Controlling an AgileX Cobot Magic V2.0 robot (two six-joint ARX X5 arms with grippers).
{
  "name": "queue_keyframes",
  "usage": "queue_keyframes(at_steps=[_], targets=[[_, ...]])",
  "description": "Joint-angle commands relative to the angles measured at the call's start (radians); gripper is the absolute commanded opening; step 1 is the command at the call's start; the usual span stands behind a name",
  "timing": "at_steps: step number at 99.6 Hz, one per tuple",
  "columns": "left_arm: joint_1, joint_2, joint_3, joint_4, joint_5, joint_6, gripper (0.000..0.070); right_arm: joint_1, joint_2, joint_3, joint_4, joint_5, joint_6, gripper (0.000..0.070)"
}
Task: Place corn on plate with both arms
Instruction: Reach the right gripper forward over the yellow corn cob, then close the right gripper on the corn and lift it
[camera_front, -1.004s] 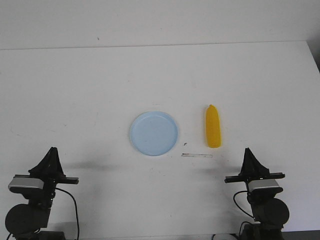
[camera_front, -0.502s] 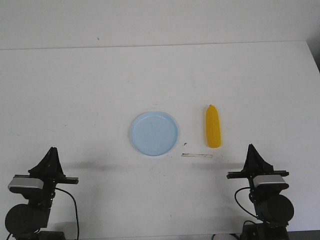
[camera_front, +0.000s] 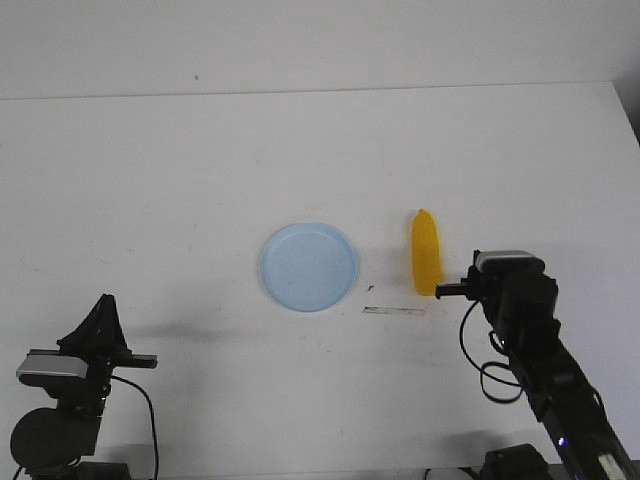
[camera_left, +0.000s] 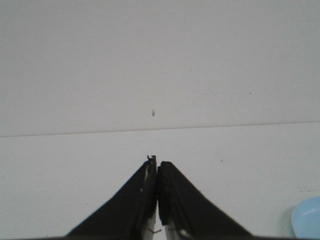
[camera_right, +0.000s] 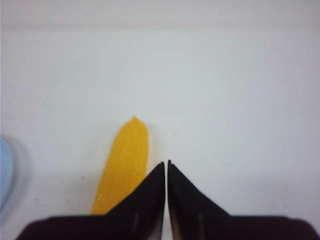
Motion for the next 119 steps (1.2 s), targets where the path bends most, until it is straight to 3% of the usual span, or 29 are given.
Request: queue_keyframes(at_steps=[1, 23, 41, 50, 55, 66, 71, 119], targets=[[0.001, -0.002, 0.008, 0.012, -0.003, 0.010, 0.0002, 0.009, 0.108, 0.097, -0.072, 0.013, 0.082, 0.0004], [0.001, -0.002, 0.008, 0.012, -0.003, 0.010, 0.0002, 0.032, 0.407, 0.389, -0.338, 0.005, 0.151, 0.0004], [0.001, -0.002, 0.008, 0.012, -0.003, 0.010, 0.0002, 0.034, 0.618, 0.614, -0.542, -0.096, 0.153, 0.0005], [0.001, -0.002, 0.008, 0.012, -0.003, 0.010, 0.0002, 0.045, 0.698, 0.695, -0.605, -0.103, 0.157, 0.0027], [0.001, -0.002, 0.008, 0.012, -0.003, 0.010, 0.0002, 0.049, 0.735, 0.728, -0.629, -0.103, 0.163, 0.0116], [0.001, -0.002, 0.008, 0.012, -0.003, 0.010, 0.0002, 0.050, 0.787, 0.757, -0.652, -0.107, 0.172, 0.0467], [0.001, -0.002, 0.008, 0.012, -0.003, 0.010, 0.0002, 0.050, 0.806, 0.757, -0.654, -0.107, 0.171, 0.0534], [0.001, -0.002, 0.008, 0.012, -0.003, 0.010, 0.0002, 0.063, 0.932, 0.757, -0.660, -0.127, 0.170, 0.0549]])
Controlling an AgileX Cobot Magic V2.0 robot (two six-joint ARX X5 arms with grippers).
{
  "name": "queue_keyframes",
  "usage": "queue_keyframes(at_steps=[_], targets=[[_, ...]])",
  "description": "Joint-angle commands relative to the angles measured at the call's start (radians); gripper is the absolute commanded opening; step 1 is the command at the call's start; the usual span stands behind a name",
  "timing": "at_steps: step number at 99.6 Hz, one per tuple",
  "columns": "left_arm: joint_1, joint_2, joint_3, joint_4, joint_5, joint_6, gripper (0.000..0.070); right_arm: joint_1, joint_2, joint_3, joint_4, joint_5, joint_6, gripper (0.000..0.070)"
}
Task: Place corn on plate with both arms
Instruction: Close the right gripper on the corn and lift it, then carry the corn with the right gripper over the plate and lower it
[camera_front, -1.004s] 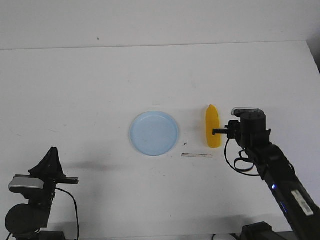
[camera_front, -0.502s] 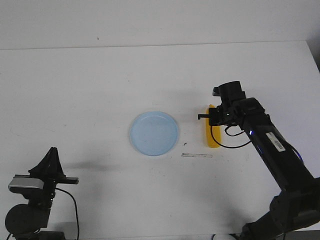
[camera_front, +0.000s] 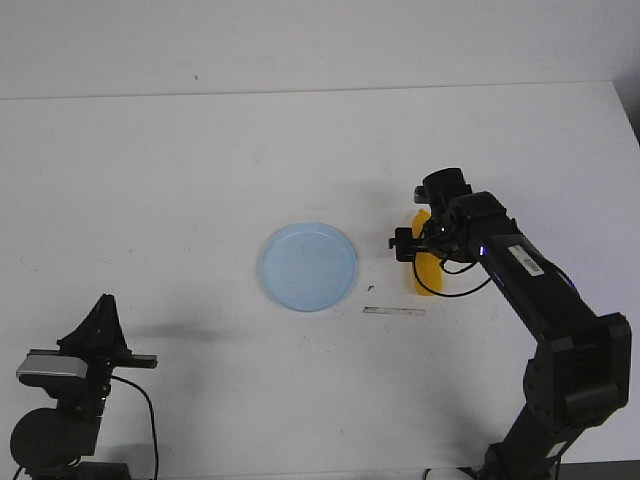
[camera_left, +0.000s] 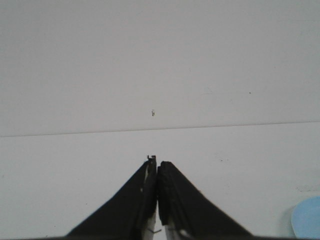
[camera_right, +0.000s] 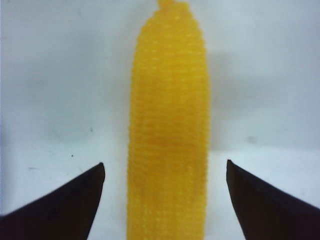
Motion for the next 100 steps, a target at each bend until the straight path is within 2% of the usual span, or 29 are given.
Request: queue_keyframes(at_steps=[1, 11, 22, 26, 61, 70, 90, 100], targets=[[0.001, -0.002, 0.008, 0.012, -0.003, 0.010, 0.0002, 0.008, 0.040, 0.021, 0.013, -0.001, 0.013, 0.0548], [0.001, -0.002, 0.008, 0.012, -0.003, 0.010, 0.0002, 0.008, 0.061, 0.021, 0.018, 0.004, 0.014, 0.0515], [0.001, -0.002, 0.008, 0.012, -0.003, 0.010, 0.0002, 0.008, 0.073, 0.021, 0.023, 0.005, 0.014, 0.0364], [0.001, -0.002, 0.008, 0.012, -0.003, 0.010, 0.0002, 0.008, 0.074, 0.021, 0.026, 0.005, 0.014, 0.0332], [0.001, -0.002, 0.008, 0.012, -0.003, 0.010, 0.0002, 0.039, 0.016, 0.077, 0.029, -0.009, 0.021, 0.0329], [0.001, -0.002, 0.008, 0.012, -0.003, 0.010, 0.0002, 0.075, -0.001, 0.108, 0.040, -0.076, 0.021, 0.0329], [0.001, -0.002, 0.008, 0.012, -0.003, 0.010, 0.0002, 0.185, 0.011, 0.114, 0.176, -0.317, 0.025, 0.0330], [0.001, -0.002, 0.008, 0.012, -0.003, 0.010, 0.0002, 0.255, 0.033, 0.111, 0.265, -0.375, 0.053, 0.0330]])
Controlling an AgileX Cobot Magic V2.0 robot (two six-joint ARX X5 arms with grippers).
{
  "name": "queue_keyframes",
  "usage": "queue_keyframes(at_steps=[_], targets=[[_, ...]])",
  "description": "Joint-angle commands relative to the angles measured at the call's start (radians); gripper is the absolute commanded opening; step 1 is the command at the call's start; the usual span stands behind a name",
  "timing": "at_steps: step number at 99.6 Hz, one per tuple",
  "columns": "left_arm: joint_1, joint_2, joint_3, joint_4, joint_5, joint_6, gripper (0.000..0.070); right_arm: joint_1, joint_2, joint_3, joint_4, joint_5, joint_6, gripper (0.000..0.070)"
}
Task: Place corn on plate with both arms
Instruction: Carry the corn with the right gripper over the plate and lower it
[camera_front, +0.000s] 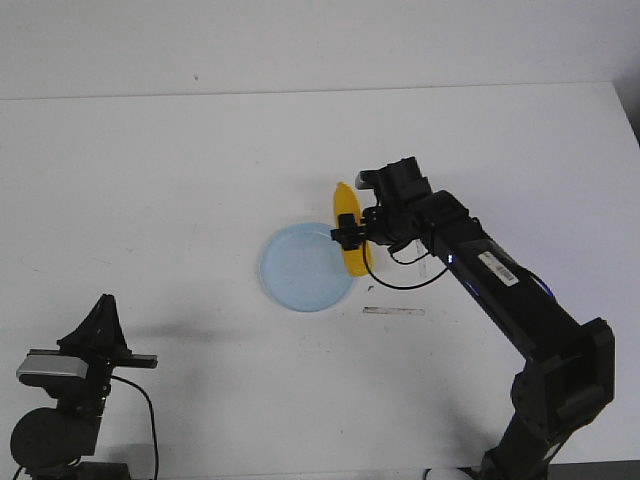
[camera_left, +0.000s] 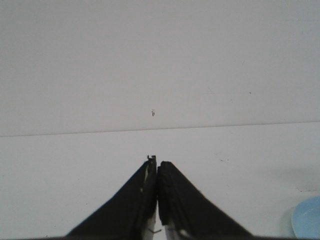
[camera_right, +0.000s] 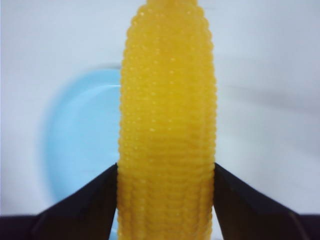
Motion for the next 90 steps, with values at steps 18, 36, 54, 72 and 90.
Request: queue_keyframes(at_steps=[18, 36, 54, 72, 90], targets=[[0.001, -0.002, 0.008, 0.012, -0.003, 0.010, 0.0002, 0.142, 0.106, 0.011, 0.095, -0.036, 0.051, 0.0335], [0.001, -0.002, 0.008, 0.012, -0.003, 0.010, 0.0002, 0.172, 0.172, 0.011, 0.095, -0.032, 0.051, 0.0339], [0.001, -0.002, 0.008, 0.012, -0.003, 0.010, 0.0002, 0.169, 0.192, 0.011, 0.087, -0.010, 0.046, 0.0353], [0.001, -0.002, 0.008, 0.012, -0.003, 0.010, 0.0002, 0.169, 0.192, 0.011, 0.080, 0.040, 0.045, 0.0353], [0.001, -0.002, 0.008, 0.012, -0.003, 0.010, 0.0002, 0.171, 0.192, 0.011, 0.047, 0.043, 0.042, 0.0428]])
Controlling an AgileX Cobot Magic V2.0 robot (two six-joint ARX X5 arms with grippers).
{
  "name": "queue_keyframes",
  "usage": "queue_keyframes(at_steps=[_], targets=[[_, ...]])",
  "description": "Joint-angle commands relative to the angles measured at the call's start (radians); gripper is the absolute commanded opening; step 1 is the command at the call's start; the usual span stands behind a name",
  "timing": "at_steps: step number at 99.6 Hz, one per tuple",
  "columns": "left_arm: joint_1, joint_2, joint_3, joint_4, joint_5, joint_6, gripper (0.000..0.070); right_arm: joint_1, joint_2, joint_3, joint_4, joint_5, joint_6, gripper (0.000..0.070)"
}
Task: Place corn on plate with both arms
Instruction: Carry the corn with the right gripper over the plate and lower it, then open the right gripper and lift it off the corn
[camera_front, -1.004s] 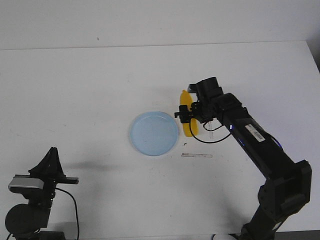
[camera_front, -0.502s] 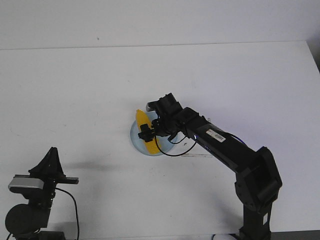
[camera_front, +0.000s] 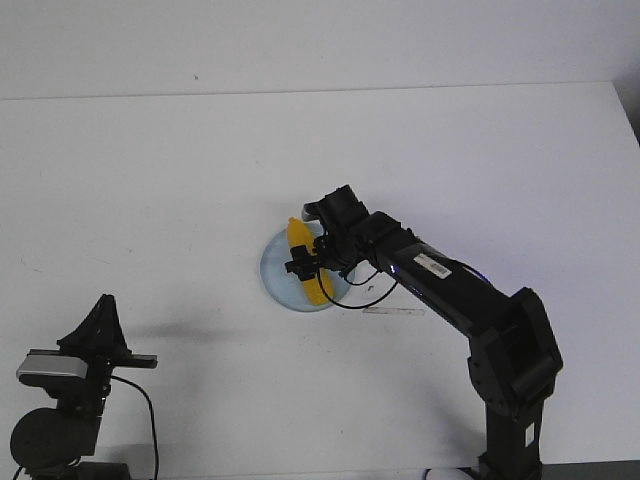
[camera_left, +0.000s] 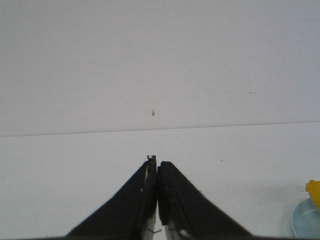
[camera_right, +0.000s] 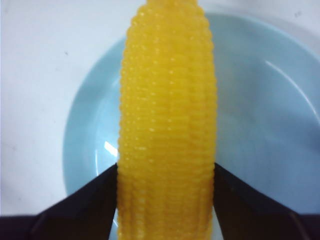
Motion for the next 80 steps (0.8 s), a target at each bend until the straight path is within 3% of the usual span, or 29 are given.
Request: queue_keyframes(at_steps=[1, 6, 30, 54, 59, 73, 80], targets=[[0.001, -0.002, 0.008, 0.012, -0.003, 0.010, 0.0002, 0.012, 0.024, 0.013, -0.006, 0.004, 0.005, 0.0438], [0.001, -0.002, 0.008, 0.012, -0.003, 0.010, 0.0002, 0.012, 0.024, 0.013, -0.006, 0.008, 0.005, 0.0470], [0.001, -0.002, 0.008, 0.012, -0.003, 0.010, 0.0002, -0.009, -0.024, 0.020, 0.063, 0.007, 0.000, 0.0470], [0.001, -0.002, 0.008, 0.012, -0.003, 0.010, 0.0002, -0.048, -0.156, 0.018, 0.112, 0.033, -0.110, 0.0460], [0.001, -0.002, 0.008, 0.012, -0.003, 0.010, 0.0002, -0.056, -0.185, 0.010, 0.104, 0.032, -0.152, 0.0415], [0.001, -0.001, 0.008, 0.012, -0.003, 0.010, 0.0002, -0.109, -0.274, -0.051, 0.099, 0.045, -0.247, 0.0168], [0.001, -0.002, 0.008, 0.012, -0.003, 0.010, 0.0002, -0.139, -0.324, -0.108, 0.117, 0.087, -0.284, 0.0106]])
